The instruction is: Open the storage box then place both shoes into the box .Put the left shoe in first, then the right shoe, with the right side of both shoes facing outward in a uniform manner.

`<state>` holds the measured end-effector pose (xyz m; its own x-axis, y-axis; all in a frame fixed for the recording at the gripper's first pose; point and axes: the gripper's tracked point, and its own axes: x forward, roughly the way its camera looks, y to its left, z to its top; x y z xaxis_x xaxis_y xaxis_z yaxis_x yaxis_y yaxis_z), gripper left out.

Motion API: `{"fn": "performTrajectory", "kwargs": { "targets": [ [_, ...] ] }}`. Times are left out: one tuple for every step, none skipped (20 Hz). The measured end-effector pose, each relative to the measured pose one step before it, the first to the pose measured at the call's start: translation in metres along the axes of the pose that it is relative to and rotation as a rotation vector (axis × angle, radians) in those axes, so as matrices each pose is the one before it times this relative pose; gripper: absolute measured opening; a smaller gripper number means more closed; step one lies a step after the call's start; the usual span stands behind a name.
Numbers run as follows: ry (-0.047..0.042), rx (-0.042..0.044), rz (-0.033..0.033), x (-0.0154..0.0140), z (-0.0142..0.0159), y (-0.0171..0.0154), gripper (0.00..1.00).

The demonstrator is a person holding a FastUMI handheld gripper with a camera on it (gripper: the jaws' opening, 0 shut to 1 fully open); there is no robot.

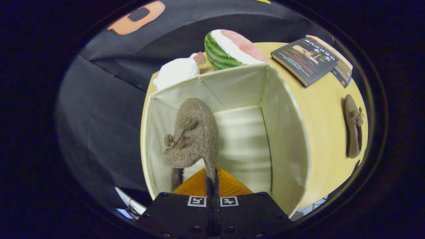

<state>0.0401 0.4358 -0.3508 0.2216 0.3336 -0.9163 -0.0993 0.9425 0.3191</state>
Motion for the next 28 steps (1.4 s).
{"fn": "performTrajectory", "kwargs": {
  "targets": [
    [0.01256, 0.01181, -0.02173, 0.00763, -0.00158, -0.00181, 0.00],
    [0.00912, 0.00353, -0.01122, 0.00957, 0.00040, 0.00005, 0.00],
    [0.00895, -0.01638, -0.01154, 0.00730, 0.00002, -0.00152, 0.00],
    [0.00691, -0.02366, -0.01523, 0.00669, -0.00027, -0.00183, 0.01],
    [0.00640, -0.01933, -0.00912, 0.00777, 0.00170, -0.00617, 0.01],
    [0.00666, -0.00333, -0.00696, 0.00240, -0.00116, -0.00126, 0.01],
    [0.00340, 0.00167, -0.00467, 0.00035, 0.00014, -0.00069, 0.03],
    [-0.00899, 0.00658, 0.01378, 0.00108, 0.00138, 0.00183, 0.04],
    [-0.00769, -0.00306, 0.00876, -0.00534, 0.00353, 0.00052, 0.09],
    [-0.01171, -0.01433, 0.00554, -0.00476, 0.00393, -0.00046, 0.09],
    [-0.00874, -0.01457, 0.00897, -0.00424, 0.00139, 0.00110, 0.10],
    [-0.00383, -0.01801, 0.00280, -0.00682, 0.00151, -0.00002, 0.18],
    [-0.00788, -0.01530, 0.00258, -0.00769, 0.00093, -0.00076, 0.26],
    [-0.00938, -0.01354, 0.00610, -0.00800, 0.00074, -0.00001, 0.34],
    [-0.02091, -0.00111, -0.00208, -0.01137, 0.00179, -0.00285, 0.42],
    [-0.02654, 0.00190, -0.00071, -0.01132, 0.00436, -0.00221, 0.51],
    [-0.01768, -0.00729, 0.01936, -0.01167, 0.00411, 0.00173, 0.59],
    [-0.00805, -0.01686, 0.03477, -0.01479, 0.00253, 0.00349, 0.69],
    [-0.00485, -0.01881, 0.02488, -0.01116, 0.00045, 0.00258, 0.79],
    [-0.02067, -0.01779, 0.02085, -0.01737, 0.00361, -0.00086, 0.88],
    [-0.01554, -0.01361, 0.01306, -0.01134, 0.00236, -0.00117, 0.98],
    [-0.01626, -0.00827, 0.01718, -0.01396, 0.00218, -0.00228, 0.97],
    [-0.00745, -0.00280, 0.01521, -0.01563, 0.00128, -0.00346, 0.96],
    [-0.00422, 0.00216, 0.01674, -0.01127, 0.00041, -0.00270, 0.96],
    [-0.00398, 0.00015, 0.01551, -0.01234, 0.00142, -0.00706, 0.96],
    [-0.00385, 0.00003, 0.00324, -0.00936, 0.00120, -0.00889, 0.96],
    [-0.00813, -0.00181, 0.00110, -0.00791, 0.00222, -0.01192, 0.97],
    [-0.00935, -0.00414, -0.00753, -0.00753, 0.00226, -0.01642, 0.96]
  ]
}}
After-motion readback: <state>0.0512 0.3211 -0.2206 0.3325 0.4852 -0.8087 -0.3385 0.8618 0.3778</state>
